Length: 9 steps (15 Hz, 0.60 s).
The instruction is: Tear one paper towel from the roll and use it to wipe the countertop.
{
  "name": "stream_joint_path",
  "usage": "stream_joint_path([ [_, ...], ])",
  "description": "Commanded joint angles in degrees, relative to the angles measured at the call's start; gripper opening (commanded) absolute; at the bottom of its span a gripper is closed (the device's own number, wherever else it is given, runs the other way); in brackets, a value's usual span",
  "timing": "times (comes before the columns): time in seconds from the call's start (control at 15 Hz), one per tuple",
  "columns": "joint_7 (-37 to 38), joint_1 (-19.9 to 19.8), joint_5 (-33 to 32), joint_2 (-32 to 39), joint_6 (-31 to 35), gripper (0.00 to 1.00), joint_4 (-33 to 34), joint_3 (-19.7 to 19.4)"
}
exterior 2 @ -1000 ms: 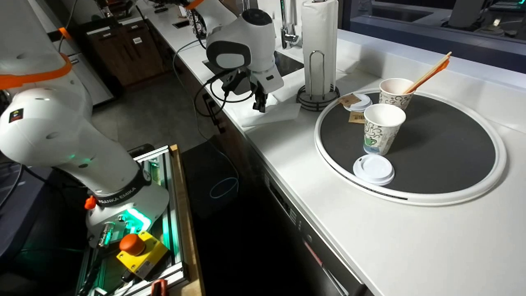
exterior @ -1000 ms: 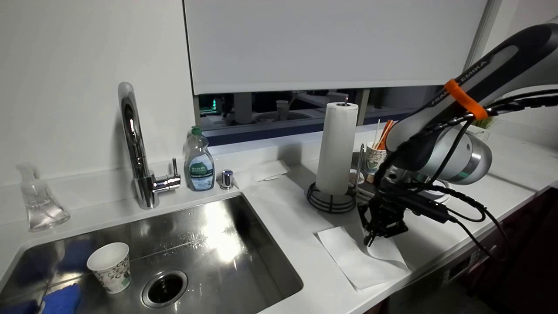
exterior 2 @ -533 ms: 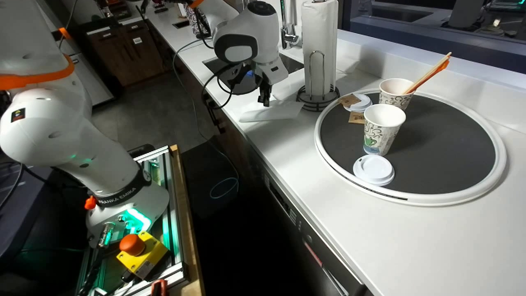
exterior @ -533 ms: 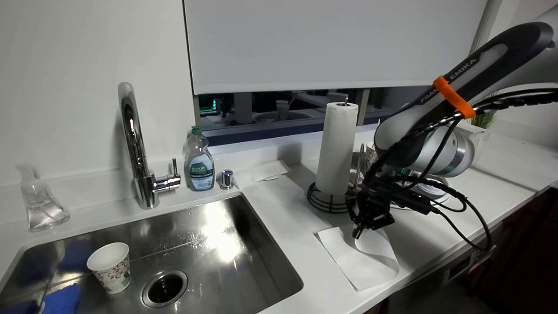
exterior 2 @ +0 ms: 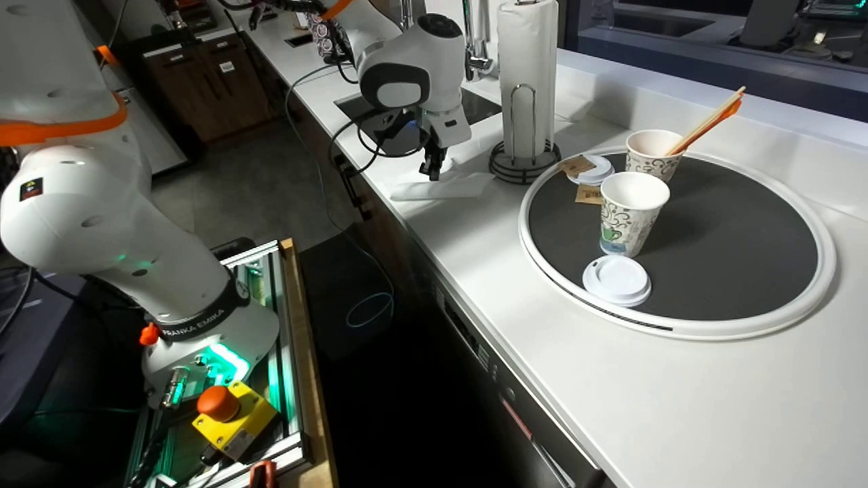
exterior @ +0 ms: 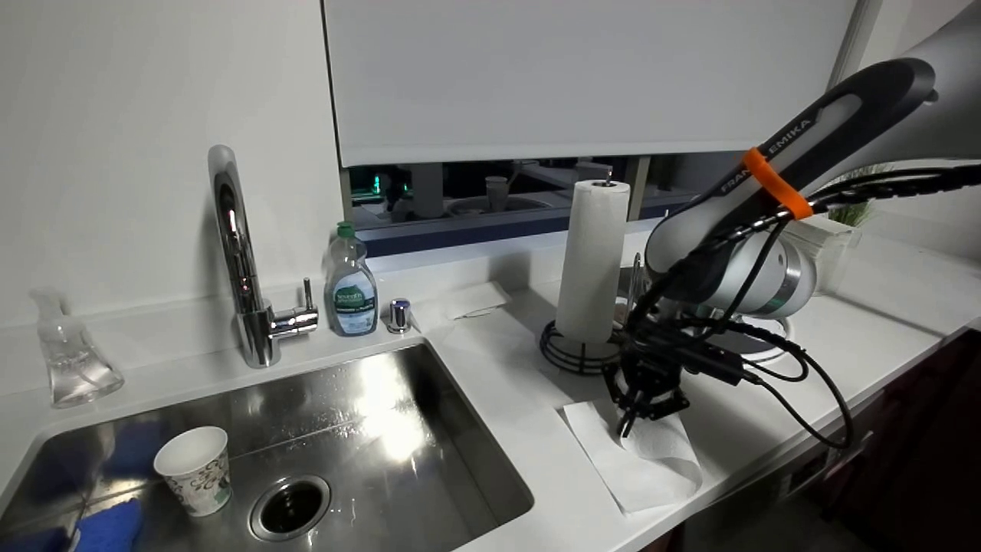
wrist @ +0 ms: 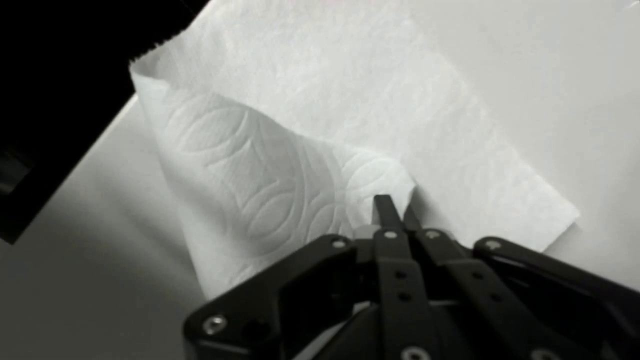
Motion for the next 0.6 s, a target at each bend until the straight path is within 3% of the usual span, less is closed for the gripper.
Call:
stream_joint_path([
  [0.0,5.8,-0.8,0.4,-5.0,3.0,0.0,-9.6,-3.1],
  [0.27,9.8,-4.5,-1.5,-9.4,5.9,0.0,-16.7,-7.9],
  [0.53,16.5,-9.0,-6.8,-9.5,6.2,0.0,-17.4,-12.9],
])
